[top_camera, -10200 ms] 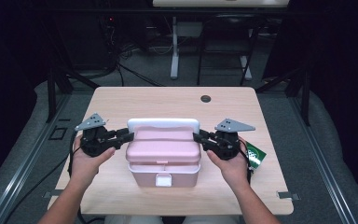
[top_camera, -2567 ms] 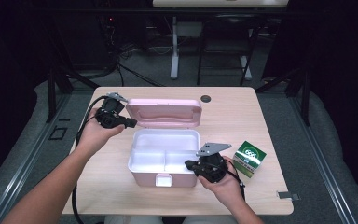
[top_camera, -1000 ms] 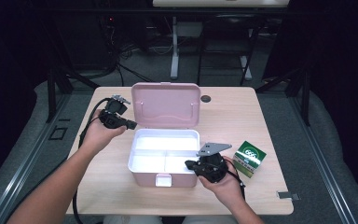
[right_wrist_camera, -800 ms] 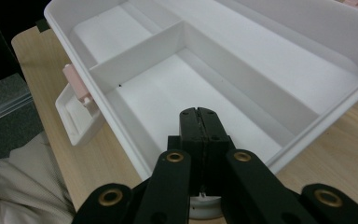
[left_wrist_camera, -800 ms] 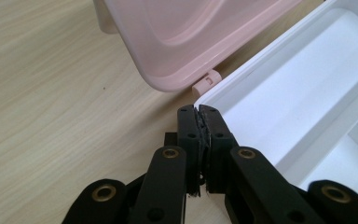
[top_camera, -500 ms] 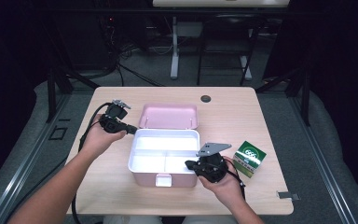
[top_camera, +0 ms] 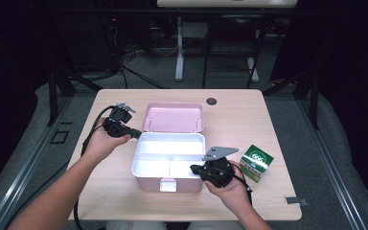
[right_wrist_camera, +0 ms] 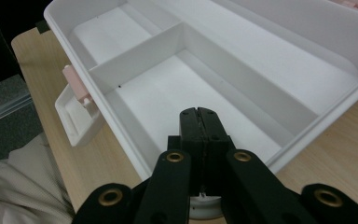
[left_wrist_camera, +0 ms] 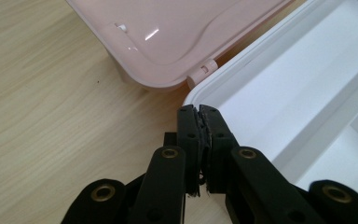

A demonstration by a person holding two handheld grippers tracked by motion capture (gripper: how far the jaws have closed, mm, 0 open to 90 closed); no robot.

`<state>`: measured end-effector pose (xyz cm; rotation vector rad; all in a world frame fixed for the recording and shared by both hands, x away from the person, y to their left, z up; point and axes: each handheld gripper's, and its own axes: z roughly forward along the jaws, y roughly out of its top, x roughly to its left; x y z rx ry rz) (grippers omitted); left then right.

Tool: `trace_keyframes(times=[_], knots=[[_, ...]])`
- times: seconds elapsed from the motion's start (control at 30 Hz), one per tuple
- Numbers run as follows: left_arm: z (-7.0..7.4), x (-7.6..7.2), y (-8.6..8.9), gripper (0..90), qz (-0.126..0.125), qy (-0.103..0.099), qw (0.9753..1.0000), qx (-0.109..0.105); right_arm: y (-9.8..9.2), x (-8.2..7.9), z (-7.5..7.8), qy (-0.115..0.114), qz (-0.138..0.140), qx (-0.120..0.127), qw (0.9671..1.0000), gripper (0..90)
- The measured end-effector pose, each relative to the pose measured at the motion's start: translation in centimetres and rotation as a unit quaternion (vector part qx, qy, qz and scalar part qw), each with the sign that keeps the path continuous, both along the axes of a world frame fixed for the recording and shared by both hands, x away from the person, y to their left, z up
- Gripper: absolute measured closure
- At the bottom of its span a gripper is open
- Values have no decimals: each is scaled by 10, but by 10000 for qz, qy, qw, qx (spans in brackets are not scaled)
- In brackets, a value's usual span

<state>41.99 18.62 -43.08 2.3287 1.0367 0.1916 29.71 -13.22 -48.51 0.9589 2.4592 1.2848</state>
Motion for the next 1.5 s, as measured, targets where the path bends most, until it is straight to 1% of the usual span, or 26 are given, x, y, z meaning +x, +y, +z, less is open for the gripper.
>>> trace_keyframes(times=[0.23, 0.3, 0.4, 0.5, 0.67, 0.7, 0.73, 0.8, 0.87, 0.93, 1.17, 1.3, 1.33, 1.37, 1.43, 1.47, 1.5], knots=[[2, -1, 1, 859, -38, -4, 10000, 32, 0, 0, 0, -2, -5, 30, 10000, 900], [4, -2, 1, 854, -108, -16, 9999, 21, 0, 0, 0, -10, -4, 19, 10000, 900], [8, -3, 0, 842, -223, -68, 9997, 61, 0, -1, 0, -23, -15, 14, 10000, 898], [11, -6, -1, 823, -327, -92, 9994, 99, 1, -2, 0, -102, -47, -37, 9999, 896], [14, -10, -6, 810, -476, -129, 9985, 233, 1, -1, 1, -59, -34, -16, 10000, 887], [14, -11, -7, 811, -487, -148, 9983, 279, 1, -2, 1, -65, -36, -12, 10000, 885], [14, -11, -7, 811, -487, -148, 9983, 279, 1, -2, 1, -65, -36, -12, 10000, 885], [15, -12, -10, 809, -553, -167, 9976, 386, 1, -3, 2, -86, -32, 39, 10000, 868], [17, -13, -11, 808, -590, -173, 9973, 393, 0, -4, 4, -138, -65, 28, 9999, 863], [18, -14, -13, 804, -657, -156, 9969, 395, -3, -4, 6, -152, -95, 74, 9998, 863], [22, -16, -21, 775, -684, -113, 9970, 337, -9, -4, 11, -218, -176, 136, 9995, 865], [22, -17, -27, 776, -836, -107, 9954, 465, -11, -5, 12, -233, -196, 155, 9994, 864], [22, -17, -27, 777, -836, -107, 9954, 465, -11, -5, 12, -233, -196, 155, 9994, 864], [21, -19, -31, 777, -973, -92, 9934, 595, -13, -5, 13, -235, -218, 180, 9993, 862], [22, -20, -34, 786, -1101, -84, 9914, 709, -14, -5, 13, -218, -232, 202, 9993, 860], [22, -20, -35, 787, -1139, -101, 9908, 724, -15, -5, 14, -232, -236, 208, 9992, 858], [22, -20, -35, 789, -1139, -101, 9908, 724, -15, -5, 14, -232, -236, 208, 9992, 858]])
